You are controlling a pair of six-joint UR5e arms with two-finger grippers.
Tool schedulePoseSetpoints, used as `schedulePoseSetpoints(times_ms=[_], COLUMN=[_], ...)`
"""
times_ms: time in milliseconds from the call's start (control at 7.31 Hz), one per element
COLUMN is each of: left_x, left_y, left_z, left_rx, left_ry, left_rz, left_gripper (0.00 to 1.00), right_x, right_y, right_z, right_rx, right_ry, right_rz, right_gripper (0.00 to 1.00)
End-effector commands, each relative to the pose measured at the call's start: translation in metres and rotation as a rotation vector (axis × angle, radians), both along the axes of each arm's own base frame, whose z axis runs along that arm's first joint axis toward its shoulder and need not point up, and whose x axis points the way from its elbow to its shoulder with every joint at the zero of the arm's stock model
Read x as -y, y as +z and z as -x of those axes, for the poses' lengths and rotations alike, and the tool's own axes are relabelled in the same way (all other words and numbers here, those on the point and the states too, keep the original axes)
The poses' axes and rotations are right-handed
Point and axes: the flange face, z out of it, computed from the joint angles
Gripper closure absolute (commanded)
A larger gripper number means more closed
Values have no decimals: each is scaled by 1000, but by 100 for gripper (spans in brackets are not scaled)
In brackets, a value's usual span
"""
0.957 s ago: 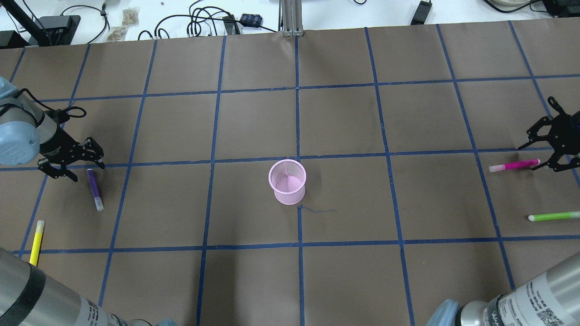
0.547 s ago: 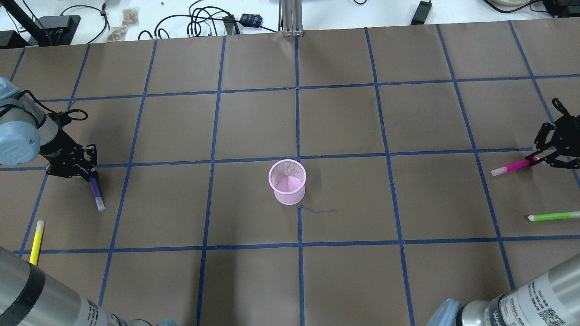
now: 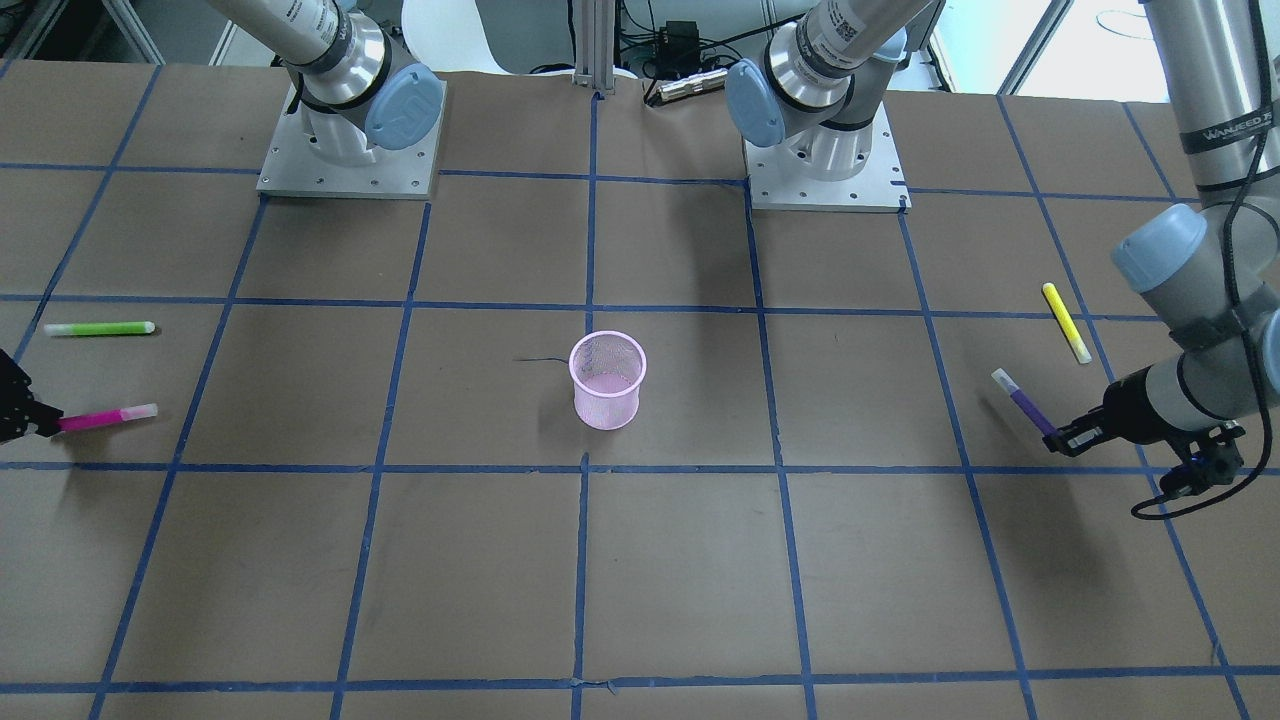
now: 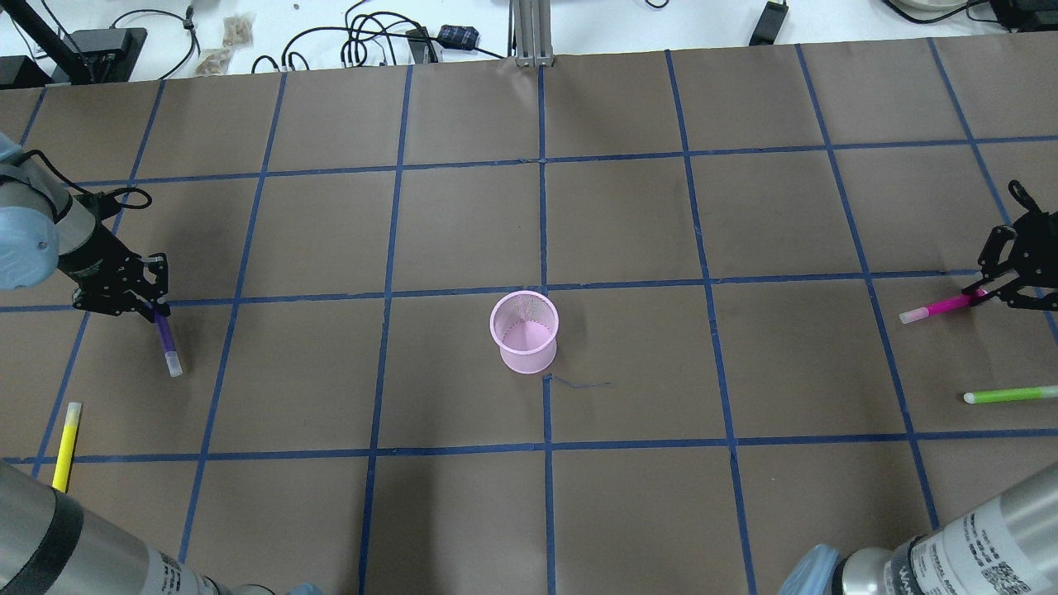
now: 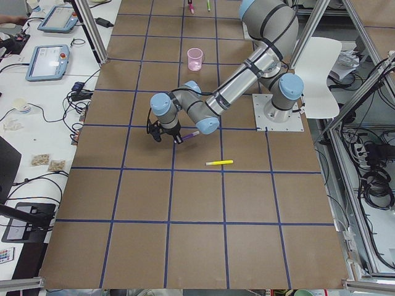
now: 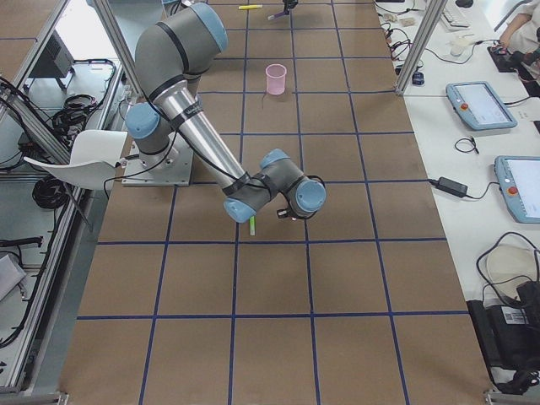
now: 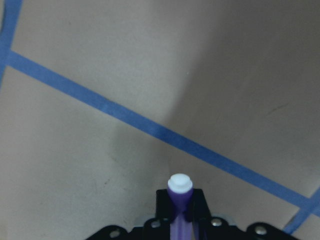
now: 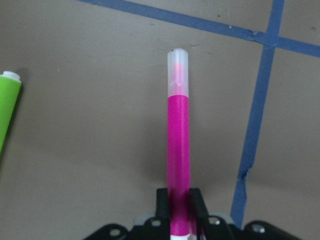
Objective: Insert purple and pink pens into pink cup
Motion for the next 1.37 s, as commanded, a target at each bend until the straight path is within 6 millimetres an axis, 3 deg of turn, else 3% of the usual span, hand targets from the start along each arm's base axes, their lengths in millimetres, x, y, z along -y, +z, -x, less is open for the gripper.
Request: schedulePoseSetpoints(times_ms=[0, 137, 274, 410, 684, 821, 1094, 1231], left_x=[4, 5, 4, 3, 3, 3, 4, 2], left_y=[28, 35, 31, 33, 32, 33, 30, 33], left_z=[5, 7, 9, 7, 7, 6, 5, 6], left_rx=[23, 41, 39, 40, 38, 40, 40, 40], left_ry=[-10, -18, -28, -29, -29, -29, -28, -28], left_rz=[30, 33, 23, 24, 23, 24, 22, 24], left_gripper=[100, 100, 100, 100, 100, 100, 100, 100], right_x=[2, 0, 8, 9, 6, 1, -10, -19], right_y=[48, 78, 110, 147, 197, 213, 219, 218], right_z=[-4, -21, -67, -121, -237, -297, -399, -462], right_rx=[-52, -66, -87, -143, -205, -231, -249, -268], right_ry=[-91, -160, -172, -220, -311, -370, -442, -505], right_rz=[-18, -28, -42, -68, -87, -89, -105, -106], right_gripper=[97, 97, 97, 97, 97, 97, 97, 97])
